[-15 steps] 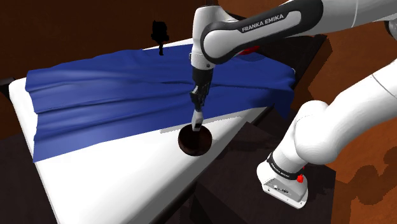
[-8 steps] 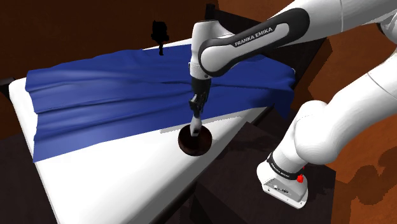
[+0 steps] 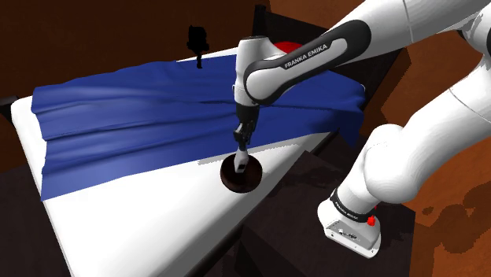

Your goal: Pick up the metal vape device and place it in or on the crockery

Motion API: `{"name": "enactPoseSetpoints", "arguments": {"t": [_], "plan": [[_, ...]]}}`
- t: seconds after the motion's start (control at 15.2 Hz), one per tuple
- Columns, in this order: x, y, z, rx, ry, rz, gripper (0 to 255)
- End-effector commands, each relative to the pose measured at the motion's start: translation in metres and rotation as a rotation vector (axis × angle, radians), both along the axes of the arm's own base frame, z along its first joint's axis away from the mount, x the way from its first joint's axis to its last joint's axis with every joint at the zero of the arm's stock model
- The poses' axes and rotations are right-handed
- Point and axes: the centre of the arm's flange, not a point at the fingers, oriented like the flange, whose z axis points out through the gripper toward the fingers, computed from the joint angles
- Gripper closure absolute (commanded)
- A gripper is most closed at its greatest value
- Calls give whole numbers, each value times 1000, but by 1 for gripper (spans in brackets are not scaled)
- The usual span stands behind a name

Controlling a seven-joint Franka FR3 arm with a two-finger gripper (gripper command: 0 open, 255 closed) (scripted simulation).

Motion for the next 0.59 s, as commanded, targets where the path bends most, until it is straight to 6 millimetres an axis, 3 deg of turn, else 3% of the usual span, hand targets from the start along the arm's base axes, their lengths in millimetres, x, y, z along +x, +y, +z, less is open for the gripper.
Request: {"name": "enactPoseSetpoints", "arguments": {"t": [0.0,0.2,0.26,0.53], "plan": [[0,0,-1,0,0,0,255],[0,0,-1,0,0,0,255],[0,0,-1,0,0,0,0],[0,0,-1,0,0,0,0]]}}
